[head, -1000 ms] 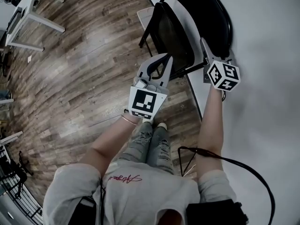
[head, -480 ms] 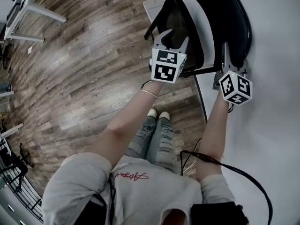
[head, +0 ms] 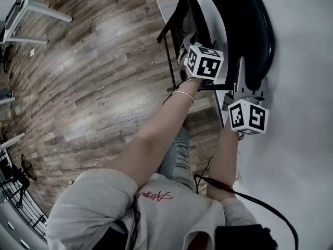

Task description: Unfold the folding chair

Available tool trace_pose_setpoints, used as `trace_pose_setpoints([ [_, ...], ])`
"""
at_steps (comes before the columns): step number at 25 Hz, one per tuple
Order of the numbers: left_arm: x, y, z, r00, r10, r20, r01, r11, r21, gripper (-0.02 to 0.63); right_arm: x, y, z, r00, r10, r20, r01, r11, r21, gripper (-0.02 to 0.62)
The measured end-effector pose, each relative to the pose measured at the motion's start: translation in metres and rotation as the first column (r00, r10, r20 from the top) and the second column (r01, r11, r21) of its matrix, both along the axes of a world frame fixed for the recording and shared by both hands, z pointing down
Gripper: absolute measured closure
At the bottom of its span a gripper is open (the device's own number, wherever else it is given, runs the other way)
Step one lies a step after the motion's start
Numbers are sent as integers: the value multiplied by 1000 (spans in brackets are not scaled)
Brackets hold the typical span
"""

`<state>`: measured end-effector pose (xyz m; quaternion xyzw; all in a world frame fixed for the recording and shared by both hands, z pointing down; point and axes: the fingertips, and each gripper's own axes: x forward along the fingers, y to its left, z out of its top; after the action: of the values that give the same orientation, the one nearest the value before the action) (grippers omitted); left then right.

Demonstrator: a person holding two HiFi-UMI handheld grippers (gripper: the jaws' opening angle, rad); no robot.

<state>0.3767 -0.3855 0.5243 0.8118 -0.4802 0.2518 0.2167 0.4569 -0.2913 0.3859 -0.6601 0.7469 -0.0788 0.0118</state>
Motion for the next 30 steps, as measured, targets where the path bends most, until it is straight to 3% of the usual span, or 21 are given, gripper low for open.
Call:
trace_pose_setpoints([
  [7,0,-13,12,996,76,52,-70,993,-97,268,-9,-3,-4,999,-39,-17,39,999,11,514],
  [13,-13,-9,6,997,71,-7,-71,988,-140,282,-28,4,-12,997,-47,-63,47,999,8,512],
  [18,-35,0,5,999,35,-32,-39,989,-142,290,-52,14,-13,987,-107,-120,112,993,33,512],
  [23,-76,5,-15,996,-32,-78,18,985,-174,291,-85,14,-32,977,-153,-152,160,987,35,503],
  [30,-147,24,-17,987,-69,-145,32,970,-243,308,-124,24,-34,976,-197,-96,199,980,14,499],
])
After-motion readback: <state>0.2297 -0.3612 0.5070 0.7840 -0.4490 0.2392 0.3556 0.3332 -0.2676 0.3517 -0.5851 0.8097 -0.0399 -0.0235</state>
